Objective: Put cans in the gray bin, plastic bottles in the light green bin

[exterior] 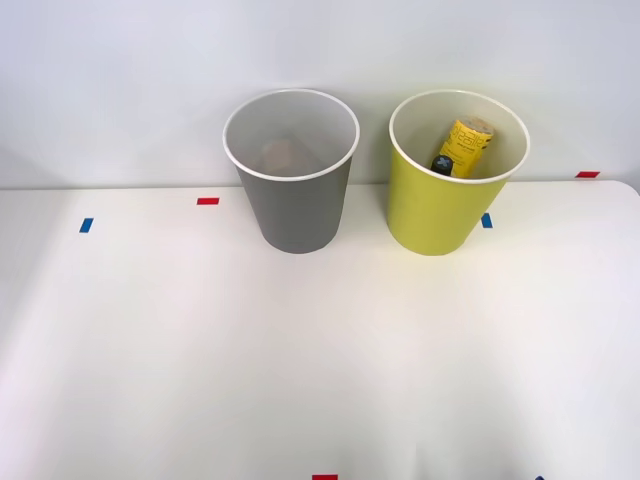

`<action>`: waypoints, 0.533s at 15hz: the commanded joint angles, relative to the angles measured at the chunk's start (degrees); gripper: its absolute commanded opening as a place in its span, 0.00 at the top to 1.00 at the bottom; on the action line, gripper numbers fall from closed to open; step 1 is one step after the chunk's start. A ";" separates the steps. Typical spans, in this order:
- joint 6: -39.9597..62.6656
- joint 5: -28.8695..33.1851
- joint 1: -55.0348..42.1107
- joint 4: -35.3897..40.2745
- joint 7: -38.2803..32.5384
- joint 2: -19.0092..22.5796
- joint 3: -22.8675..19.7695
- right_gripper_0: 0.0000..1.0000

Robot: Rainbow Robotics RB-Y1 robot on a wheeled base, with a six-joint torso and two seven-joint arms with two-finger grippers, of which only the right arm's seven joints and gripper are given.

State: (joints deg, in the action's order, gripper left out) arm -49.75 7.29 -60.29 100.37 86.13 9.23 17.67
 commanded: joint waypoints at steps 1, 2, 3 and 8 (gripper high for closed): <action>0.00 0.00 0.00 0.00 0.00 0.00 0.00 0.00; 0.00 0.00 0.00 0.00 0.00 0.00 0.00 0.00; 0.00 0.00 0.00 0.00 0.00 0.00 0.00 0.00; 0.00 0.00 0.00 0.00 0.00 0.00 0.00 0.00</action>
State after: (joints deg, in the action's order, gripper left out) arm -49.75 7.29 -60.29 100.37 86.13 9.23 17.67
